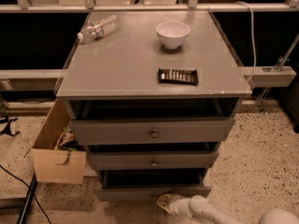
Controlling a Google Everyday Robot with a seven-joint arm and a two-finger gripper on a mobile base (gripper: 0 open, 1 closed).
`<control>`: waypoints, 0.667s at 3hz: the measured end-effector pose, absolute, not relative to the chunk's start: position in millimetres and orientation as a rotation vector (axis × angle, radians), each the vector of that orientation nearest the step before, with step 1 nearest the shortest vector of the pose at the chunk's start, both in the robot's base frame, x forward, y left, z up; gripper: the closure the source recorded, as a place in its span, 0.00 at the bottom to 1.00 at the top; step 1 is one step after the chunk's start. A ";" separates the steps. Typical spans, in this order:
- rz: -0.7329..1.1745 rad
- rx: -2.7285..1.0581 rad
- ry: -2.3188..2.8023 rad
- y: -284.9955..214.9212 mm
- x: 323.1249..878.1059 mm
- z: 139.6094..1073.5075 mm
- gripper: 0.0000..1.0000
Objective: Close bottom drawer
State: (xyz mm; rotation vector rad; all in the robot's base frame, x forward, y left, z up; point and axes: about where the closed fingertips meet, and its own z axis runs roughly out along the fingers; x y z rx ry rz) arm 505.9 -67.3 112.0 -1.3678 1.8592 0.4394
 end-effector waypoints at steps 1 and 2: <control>0.420 -1.392 1.834 -63.0 520.2 110.5 1.00; 0.404 -1.417 1.808 -57.9 542.0 106.7 1.00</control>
Offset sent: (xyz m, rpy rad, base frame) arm 0.0562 0.0065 -0.0062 -0.0323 -0.0706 0.0429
